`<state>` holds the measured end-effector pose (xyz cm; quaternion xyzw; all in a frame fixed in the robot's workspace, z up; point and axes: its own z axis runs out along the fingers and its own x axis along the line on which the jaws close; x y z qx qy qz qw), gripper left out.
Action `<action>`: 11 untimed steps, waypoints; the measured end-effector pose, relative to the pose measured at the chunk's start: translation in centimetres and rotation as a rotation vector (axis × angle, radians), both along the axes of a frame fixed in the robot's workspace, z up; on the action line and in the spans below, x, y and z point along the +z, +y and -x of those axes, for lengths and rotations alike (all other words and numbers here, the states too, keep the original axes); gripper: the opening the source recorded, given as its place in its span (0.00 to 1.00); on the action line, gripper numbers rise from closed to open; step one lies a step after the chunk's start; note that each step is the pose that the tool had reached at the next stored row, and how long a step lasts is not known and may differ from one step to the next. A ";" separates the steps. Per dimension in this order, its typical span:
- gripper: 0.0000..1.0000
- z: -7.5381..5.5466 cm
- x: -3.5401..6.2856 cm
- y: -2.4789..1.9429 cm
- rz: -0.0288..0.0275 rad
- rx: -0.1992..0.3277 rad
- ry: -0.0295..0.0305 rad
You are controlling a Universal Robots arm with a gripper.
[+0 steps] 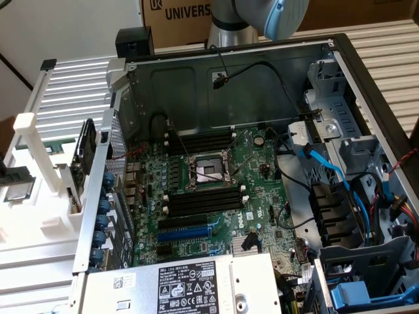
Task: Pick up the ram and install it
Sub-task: 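Pick up the ram and move it above insertion slot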
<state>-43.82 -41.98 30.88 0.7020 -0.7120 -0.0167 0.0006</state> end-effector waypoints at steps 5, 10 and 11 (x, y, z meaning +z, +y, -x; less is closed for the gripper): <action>0.12 0.0 1.41 0.08 0.0083 -0.002 -0.0009; 0.12 0.0 1.75 0.29 0.0094 -0.004 -0.0052; 0.12 0.0 2.11 0.48 0.0092 -0.004 -0.0087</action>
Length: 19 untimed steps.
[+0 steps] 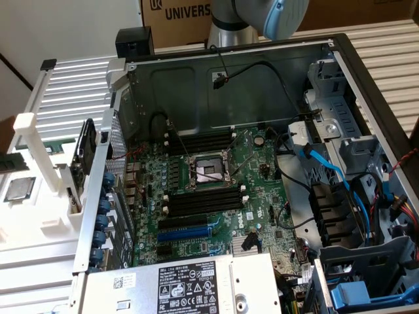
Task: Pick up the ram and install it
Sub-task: 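Pick up the ram and move it above insertion slot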
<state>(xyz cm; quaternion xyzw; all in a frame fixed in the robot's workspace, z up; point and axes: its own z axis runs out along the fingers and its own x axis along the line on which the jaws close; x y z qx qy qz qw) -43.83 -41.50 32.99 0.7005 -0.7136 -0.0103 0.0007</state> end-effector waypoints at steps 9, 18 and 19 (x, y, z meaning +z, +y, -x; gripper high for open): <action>0.12 -0.7 2.43 1.11 0.0000 0.000 -0.0297; 0.12 -2.5 4.00 1.50 0.0004 0.000 -0.0358; 0.12 -2.8 4.13 1.54 0.0006 0.000 -0.0358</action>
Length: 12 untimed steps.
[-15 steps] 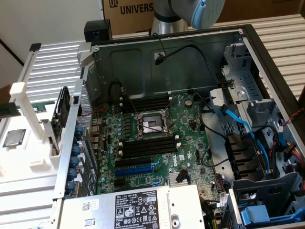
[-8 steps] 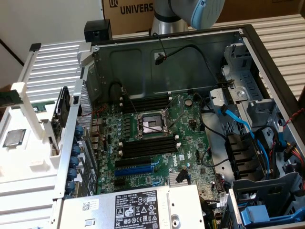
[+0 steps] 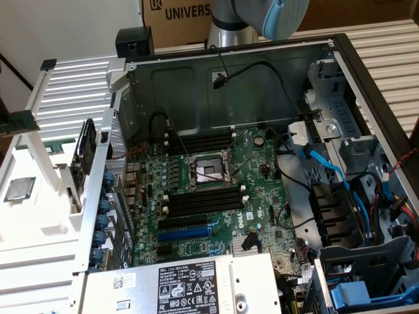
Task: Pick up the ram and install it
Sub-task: 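Pick up the ram and move it above insertion slot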
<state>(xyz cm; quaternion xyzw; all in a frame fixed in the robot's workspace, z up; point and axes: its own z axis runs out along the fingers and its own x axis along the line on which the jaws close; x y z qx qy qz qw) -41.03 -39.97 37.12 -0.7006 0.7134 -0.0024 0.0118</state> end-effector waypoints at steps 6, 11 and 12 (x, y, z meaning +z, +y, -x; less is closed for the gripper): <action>0.12 -2.3 2.20 0.38 0.0337 0.000 0.0002; 0.12 -3.3 4.14 0.74 0.0337 0.000 0.0001; 0.12 -3.6 4.43 0.80 0.0338 0.000 0.0001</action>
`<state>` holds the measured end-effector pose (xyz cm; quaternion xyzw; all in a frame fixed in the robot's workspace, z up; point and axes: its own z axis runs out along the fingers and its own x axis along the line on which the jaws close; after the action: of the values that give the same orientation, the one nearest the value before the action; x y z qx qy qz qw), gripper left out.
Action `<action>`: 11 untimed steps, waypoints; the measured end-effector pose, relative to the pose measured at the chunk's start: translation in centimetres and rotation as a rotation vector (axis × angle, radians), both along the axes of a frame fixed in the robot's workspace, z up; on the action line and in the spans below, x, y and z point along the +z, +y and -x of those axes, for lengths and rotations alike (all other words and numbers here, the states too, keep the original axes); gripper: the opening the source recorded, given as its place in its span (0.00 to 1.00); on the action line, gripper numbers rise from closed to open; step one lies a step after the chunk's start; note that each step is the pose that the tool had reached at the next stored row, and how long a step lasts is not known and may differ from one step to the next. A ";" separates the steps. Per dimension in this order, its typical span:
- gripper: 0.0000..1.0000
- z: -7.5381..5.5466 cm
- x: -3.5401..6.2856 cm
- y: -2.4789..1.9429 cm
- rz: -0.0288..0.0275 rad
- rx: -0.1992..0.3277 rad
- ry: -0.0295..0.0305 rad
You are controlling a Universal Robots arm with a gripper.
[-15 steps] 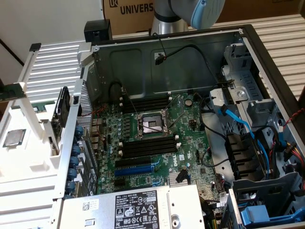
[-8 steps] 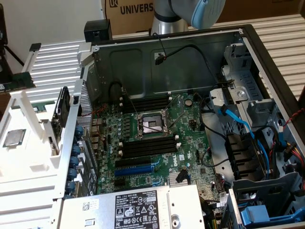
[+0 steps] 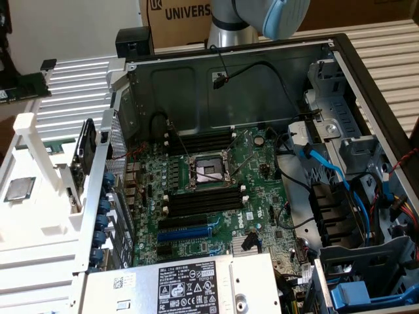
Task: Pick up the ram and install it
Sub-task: 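Pick up the ram and move it above insertion slot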
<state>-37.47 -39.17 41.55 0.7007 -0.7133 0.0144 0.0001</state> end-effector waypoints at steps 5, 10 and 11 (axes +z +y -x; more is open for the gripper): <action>0.12 -1.4 0.81 0.21 0.0008 0.000 0.0000; 0.12 -2.9 1.16 0.30 0.0078 0.000 -0.0001; 0.12 -3.2 1.22 0.32 0.0089 0.000 0.0000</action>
<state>-34.28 -38.85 42.78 0.7007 -0.7132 0.0176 0.0032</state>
